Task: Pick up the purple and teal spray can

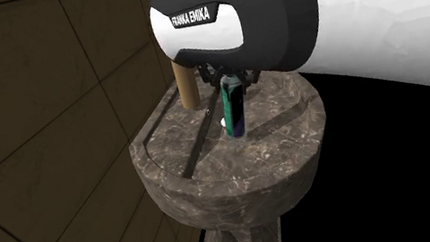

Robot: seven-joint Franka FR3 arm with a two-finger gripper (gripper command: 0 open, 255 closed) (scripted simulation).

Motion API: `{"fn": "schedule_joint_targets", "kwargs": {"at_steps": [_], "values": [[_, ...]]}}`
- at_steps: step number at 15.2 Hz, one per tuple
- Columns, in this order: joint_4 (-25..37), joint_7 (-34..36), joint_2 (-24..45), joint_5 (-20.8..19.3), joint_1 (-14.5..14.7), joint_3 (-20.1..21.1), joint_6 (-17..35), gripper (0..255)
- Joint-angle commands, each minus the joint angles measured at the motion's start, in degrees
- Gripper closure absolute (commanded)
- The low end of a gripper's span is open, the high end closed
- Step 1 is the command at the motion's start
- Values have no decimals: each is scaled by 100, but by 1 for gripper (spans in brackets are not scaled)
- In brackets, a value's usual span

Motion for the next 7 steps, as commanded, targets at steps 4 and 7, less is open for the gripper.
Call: {"fn": "schedule_joint_targets", "kwargs": {"at_steps": [4,7], "values": [[414,-35,23,-1,-12,-19,-390,255],[514,-39,34,-4,-15,-20,-478,255]]}}
